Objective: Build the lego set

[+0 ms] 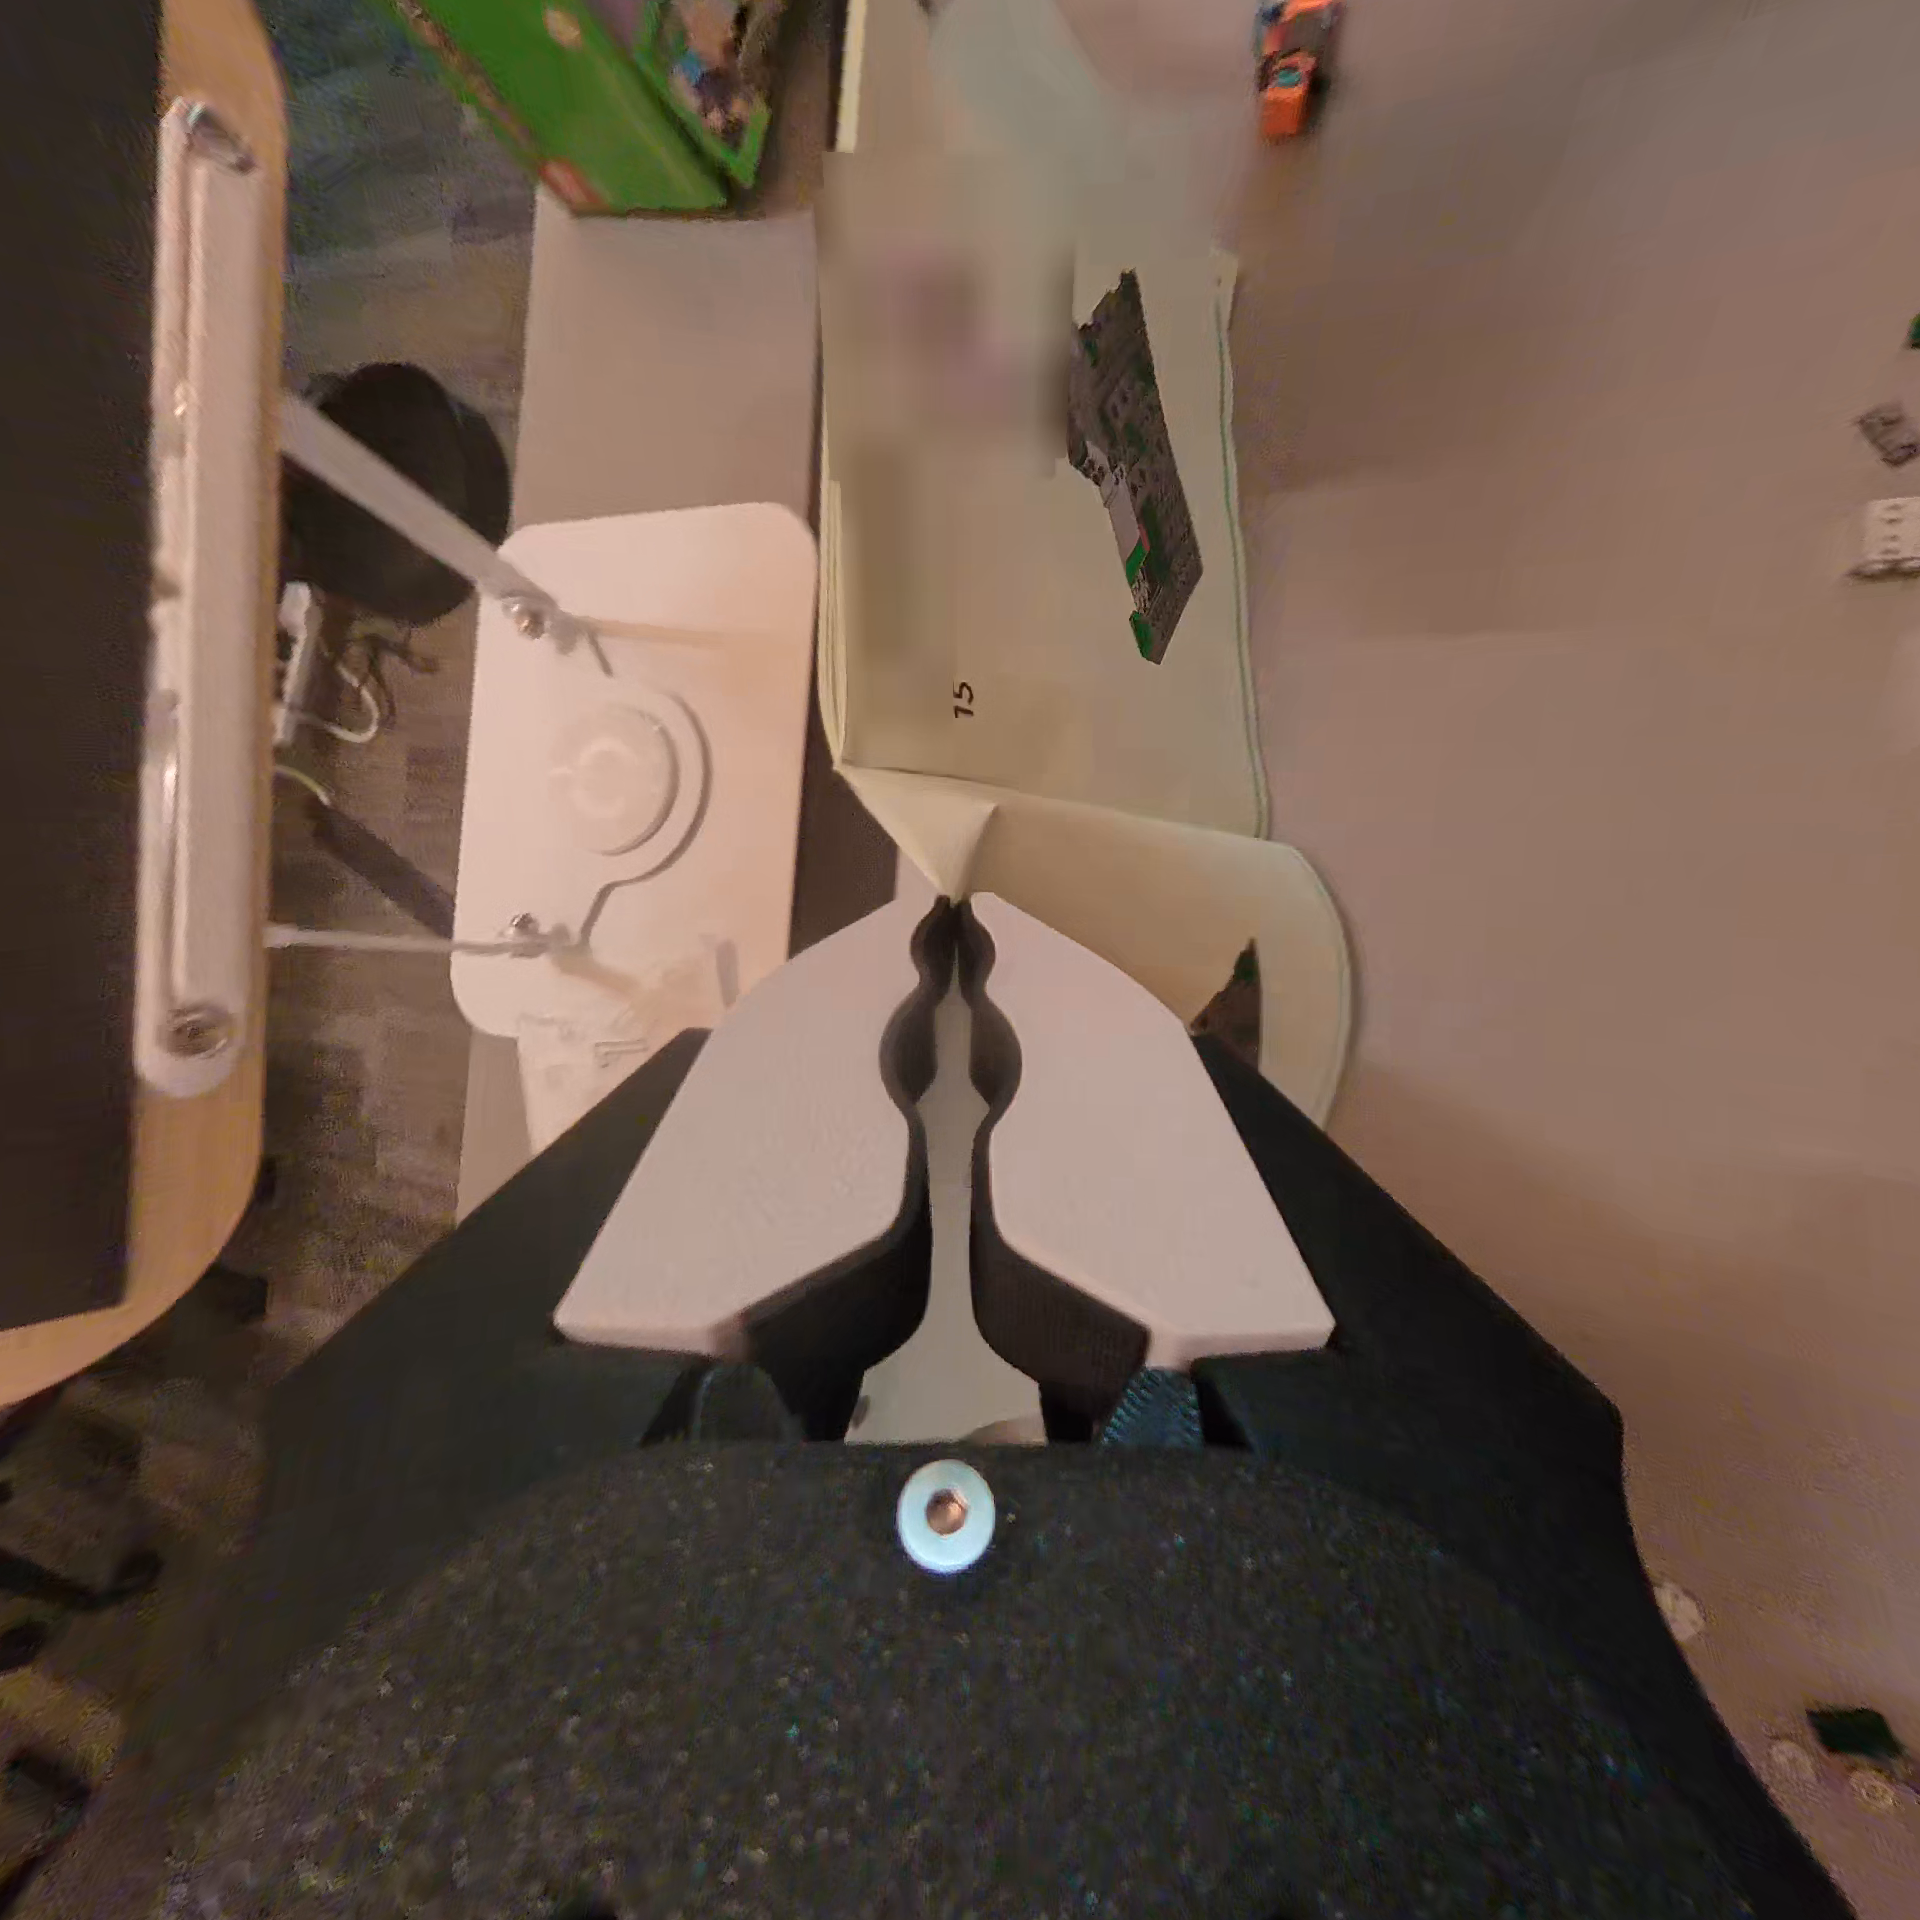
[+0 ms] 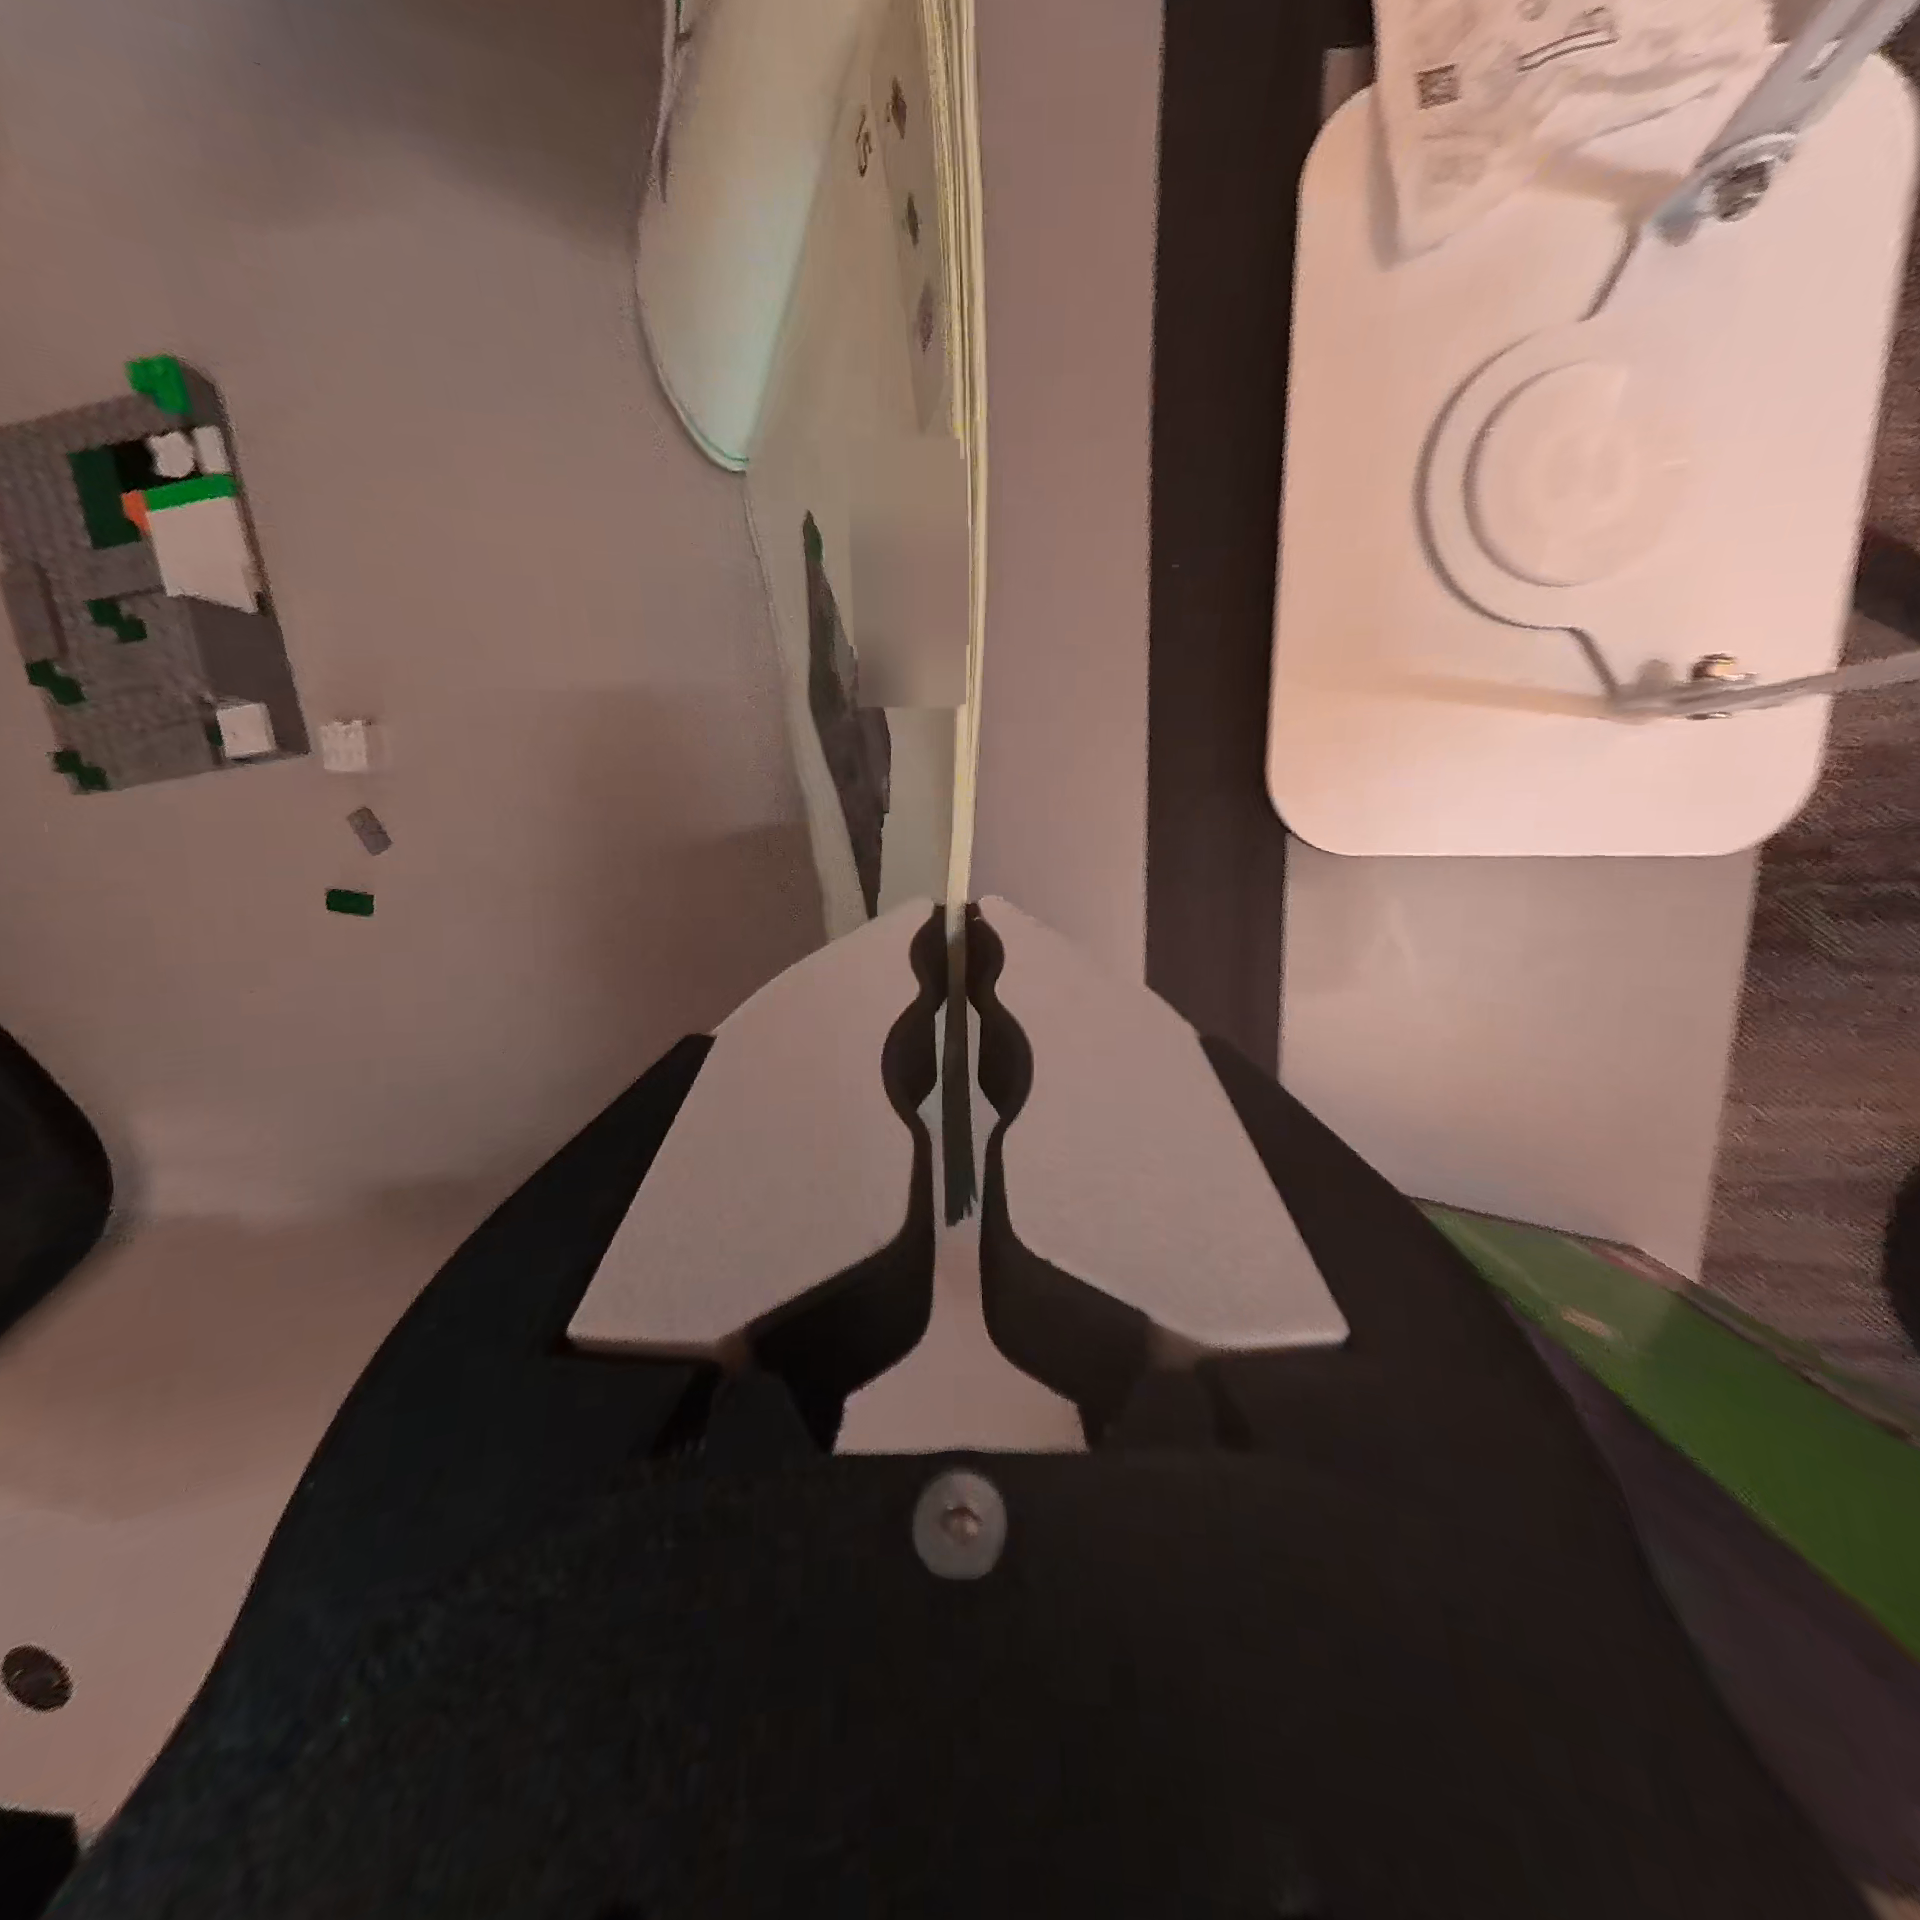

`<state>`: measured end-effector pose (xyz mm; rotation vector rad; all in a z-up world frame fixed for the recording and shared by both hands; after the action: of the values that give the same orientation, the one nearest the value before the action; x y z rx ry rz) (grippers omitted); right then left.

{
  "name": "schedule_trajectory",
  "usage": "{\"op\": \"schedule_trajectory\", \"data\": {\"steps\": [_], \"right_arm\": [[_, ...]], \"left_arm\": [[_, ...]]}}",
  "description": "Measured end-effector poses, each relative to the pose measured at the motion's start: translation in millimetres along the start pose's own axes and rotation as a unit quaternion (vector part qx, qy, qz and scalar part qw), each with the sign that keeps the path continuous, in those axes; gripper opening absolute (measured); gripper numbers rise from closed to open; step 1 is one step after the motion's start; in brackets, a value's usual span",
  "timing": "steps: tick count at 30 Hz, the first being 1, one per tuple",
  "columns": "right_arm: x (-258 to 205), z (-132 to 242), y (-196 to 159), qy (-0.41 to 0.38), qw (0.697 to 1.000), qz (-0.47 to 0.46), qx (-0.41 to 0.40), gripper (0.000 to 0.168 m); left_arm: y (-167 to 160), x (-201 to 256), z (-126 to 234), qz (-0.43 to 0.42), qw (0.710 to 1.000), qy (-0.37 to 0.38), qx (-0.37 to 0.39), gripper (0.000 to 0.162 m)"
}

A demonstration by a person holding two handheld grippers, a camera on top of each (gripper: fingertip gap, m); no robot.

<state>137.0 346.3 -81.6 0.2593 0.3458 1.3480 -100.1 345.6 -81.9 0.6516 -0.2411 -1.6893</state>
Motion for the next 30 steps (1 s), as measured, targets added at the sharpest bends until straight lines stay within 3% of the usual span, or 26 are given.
{"op": "schedule_trajectory", "data": {"steps": [1, 12, 20, 27, 30], "right_arm": [[3.2, 3.3, 3.3, -0.009, 1.0, -0.003, -0.005, 0.002], [34.1, 11.4, 17.8, -0.082, 0.996, -0.029, 0.0, 0.002], [34.1, 10.9, 17.3, -0.106, 0.994, -0.024, 0.0, 0.003], [33.1, 10.2, 11.5, -0.117, 0.992, -0.032, 0.021, 0.003], [33.1, 7.9, 0.0, -0.124, 0.991, -0.038, 0.007, 0.017]], "left_arm": [[-0.8, -8.0, 0.3, 0.008, 1.0, 0.004, -0.007, 0.0], [-10.9, -60.9, -3.5, 0.052, 0.996, 0.069, -0.037, 0.006], [-31.1, -59.1, 1.9, 0.065, 0.993, 0.073, -0.067, 0.022], [-59.7, -53.2, 6.7, 0.091, 0.99, 0.051, -0.1, 0.022], [-71.4, -51.0, 12.5, 0.096, 0.988, 0.052, -0.105, 0.02]]}}
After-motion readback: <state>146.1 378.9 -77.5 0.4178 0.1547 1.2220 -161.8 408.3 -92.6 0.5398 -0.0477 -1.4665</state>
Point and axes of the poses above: each gripper's, where its closed fingertips meet, z back along the fingers, y out of its top, x = y × z across the jaws, the point moved 7 cm from there along z, back along the fingers, and after that the axes turned 3 degrees about -x, right-handed, at the moved point
